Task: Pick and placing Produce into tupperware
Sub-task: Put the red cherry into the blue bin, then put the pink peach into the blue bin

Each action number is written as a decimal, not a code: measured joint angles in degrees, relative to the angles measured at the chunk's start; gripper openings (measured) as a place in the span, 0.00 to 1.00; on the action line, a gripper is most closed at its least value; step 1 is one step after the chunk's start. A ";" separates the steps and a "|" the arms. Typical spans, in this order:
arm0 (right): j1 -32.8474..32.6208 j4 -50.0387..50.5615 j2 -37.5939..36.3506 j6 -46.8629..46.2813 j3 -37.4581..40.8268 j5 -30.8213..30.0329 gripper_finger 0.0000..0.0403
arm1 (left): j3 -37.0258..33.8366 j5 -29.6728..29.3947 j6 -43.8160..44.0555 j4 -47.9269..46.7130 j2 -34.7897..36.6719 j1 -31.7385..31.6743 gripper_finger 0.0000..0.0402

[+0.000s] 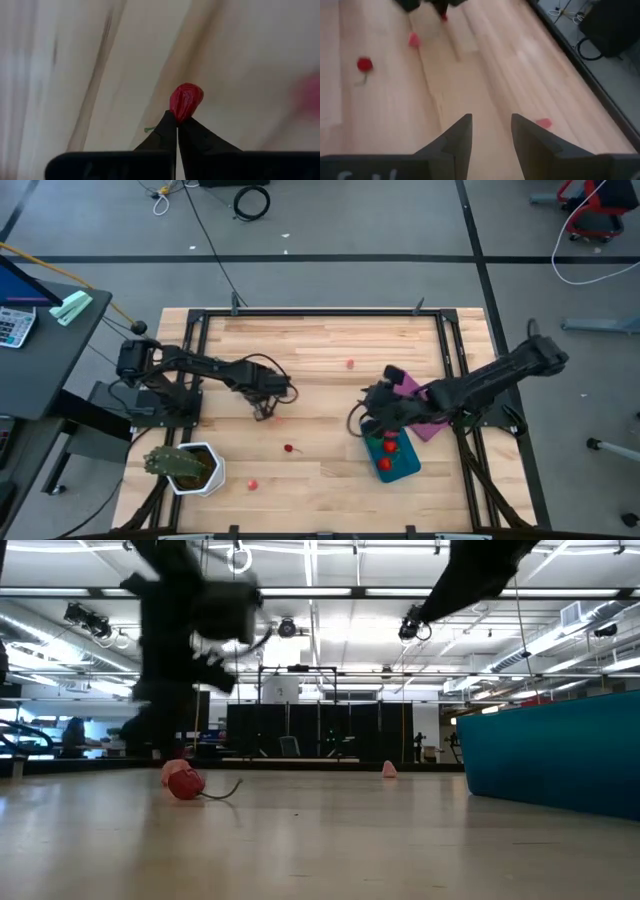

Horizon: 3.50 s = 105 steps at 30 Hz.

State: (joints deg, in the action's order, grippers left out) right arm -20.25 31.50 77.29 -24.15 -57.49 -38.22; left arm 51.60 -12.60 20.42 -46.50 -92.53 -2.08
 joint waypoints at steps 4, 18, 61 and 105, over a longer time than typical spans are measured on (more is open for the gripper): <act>-0.07 3.40 -7.20 -3.08 0.00 -0.42 0.36 | 7.84 -0.22 -0.40 4.53 0.00 4.79 0.02; -0.11 5.69 -18.24 -2.29 0.00 -0.74 0.36 | 19.74 -0.19 -17.87 49.63 -3.37 14.95 0.01; -0.17 8.01 -9.16 -1.83 0.02 -1.49 0.36 | 58.11 7.25 -22.65 35.65 -44.42 14.20 0.37; -0.17 11.39 -9.24 -6.70 0.02 -1.38 0.36 | 34.40 12.38 21.29 -40.48 -14.19 28.67 0.28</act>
State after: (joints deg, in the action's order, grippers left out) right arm -20.43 42.89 68.05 -30.85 -57.47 -39.60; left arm 86.00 -0.23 41.72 -86.98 -106.72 26.59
